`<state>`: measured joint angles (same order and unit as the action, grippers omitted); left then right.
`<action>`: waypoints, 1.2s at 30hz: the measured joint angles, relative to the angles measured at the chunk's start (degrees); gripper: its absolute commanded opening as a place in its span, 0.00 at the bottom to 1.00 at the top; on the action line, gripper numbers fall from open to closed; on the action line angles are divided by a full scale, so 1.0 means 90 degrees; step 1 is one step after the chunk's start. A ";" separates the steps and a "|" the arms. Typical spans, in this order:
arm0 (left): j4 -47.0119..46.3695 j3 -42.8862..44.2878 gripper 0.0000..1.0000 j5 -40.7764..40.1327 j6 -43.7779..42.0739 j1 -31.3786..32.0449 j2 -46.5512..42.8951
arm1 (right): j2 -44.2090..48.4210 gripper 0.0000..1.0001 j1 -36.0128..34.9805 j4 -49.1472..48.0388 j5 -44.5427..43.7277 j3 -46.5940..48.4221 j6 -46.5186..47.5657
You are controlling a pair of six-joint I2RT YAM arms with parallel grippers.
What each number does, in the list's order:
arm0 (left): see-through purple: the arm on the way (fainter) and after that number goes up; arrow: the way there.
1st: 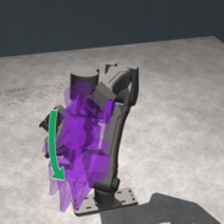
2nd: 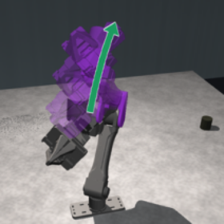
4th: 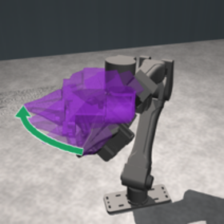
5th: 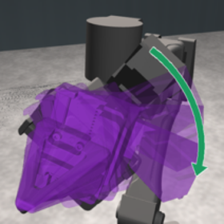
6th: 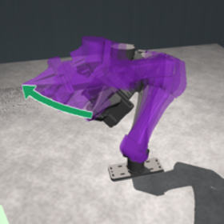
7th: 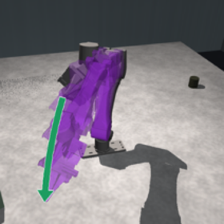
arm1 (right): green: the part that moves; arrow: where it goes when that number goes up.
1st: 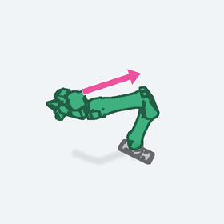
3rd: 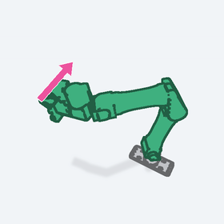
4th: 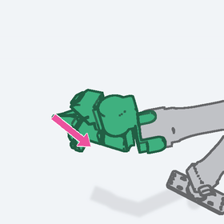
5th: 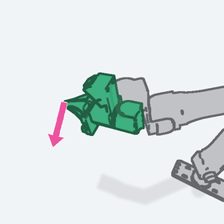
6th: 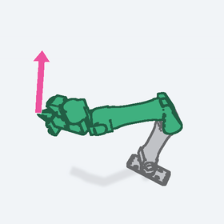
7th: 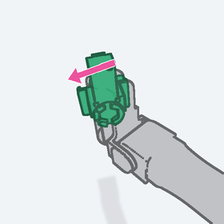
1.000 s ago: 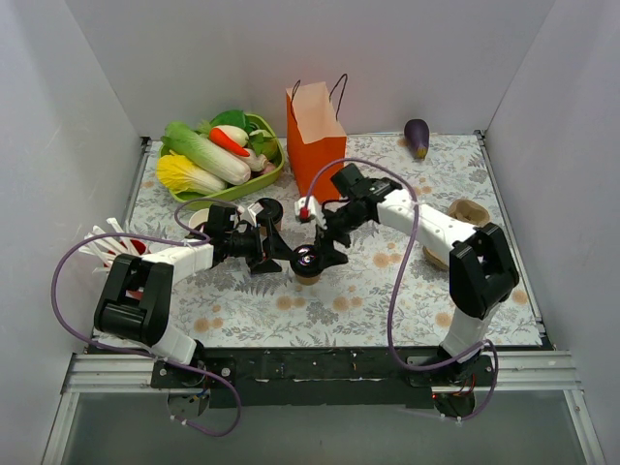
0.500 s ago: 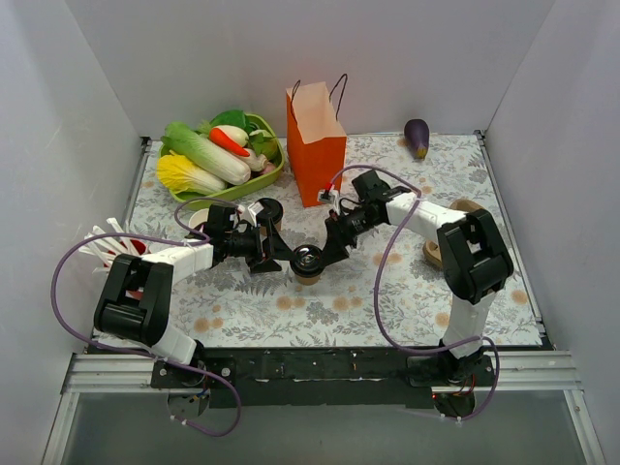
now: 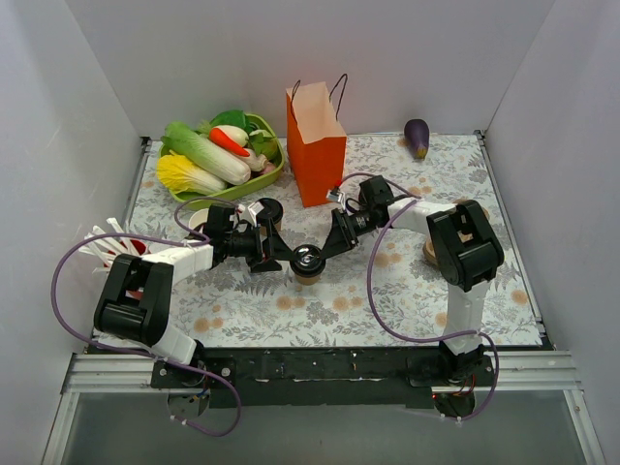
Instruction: Pack the takeout coffee
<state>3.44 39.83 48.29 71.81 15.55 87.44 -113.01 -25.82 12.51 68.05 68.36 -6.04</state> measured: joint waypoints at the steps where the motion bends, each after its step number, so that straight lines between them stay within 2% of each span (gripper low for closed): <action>1: -0.0063 -0.0027 0.84 0.0010 0.0002 -0.0002 0.0002 | -0.0024 0.68 0.0000 -0.0039 0.0032 -0.0002 -0.0068; 13: -0.0724 -0.0342 0.80 0.0143 0.0338 -0.0029 0.0063 | -0.0063 0.57 0.0027 -0.0219 0.0104 -0.0211 -0.0624; 20: -0.0884 -0.0418 0.77 0.0240 0.0537 -0.0087 0.0233 | 0.0073 0.54 0.0015 0.0015 -0.0299 -0.0226 -0.0692; 24: -0.0886 -0.0415 0.76 0.0391 0.0665 -0.0172 0.0381 | 0.0185 0.56 0.0010 0.0097 -0.0491 -0.0226 -0.0709; 30: -0.0835 -0.0321 0.81 0.0474 0.0512 -0.0124 0.0386 | 0.0265 0.59 -0.0019 0.0204 -0.0590 -0.0143 -0.0493; 36: -0.0432 -0.0163 0.92 -0.0002 -0.0083 0.0022 0.0061 | 0.0304 0.73 -0.0061 0.0702 -0.0935 0.0206 0.0413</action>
<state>-0.45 38.37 48.27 71.07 15.75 87.99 -110.28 -26.37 18.83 59.64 70.22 -2.33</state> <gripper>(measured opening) 0.871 0.664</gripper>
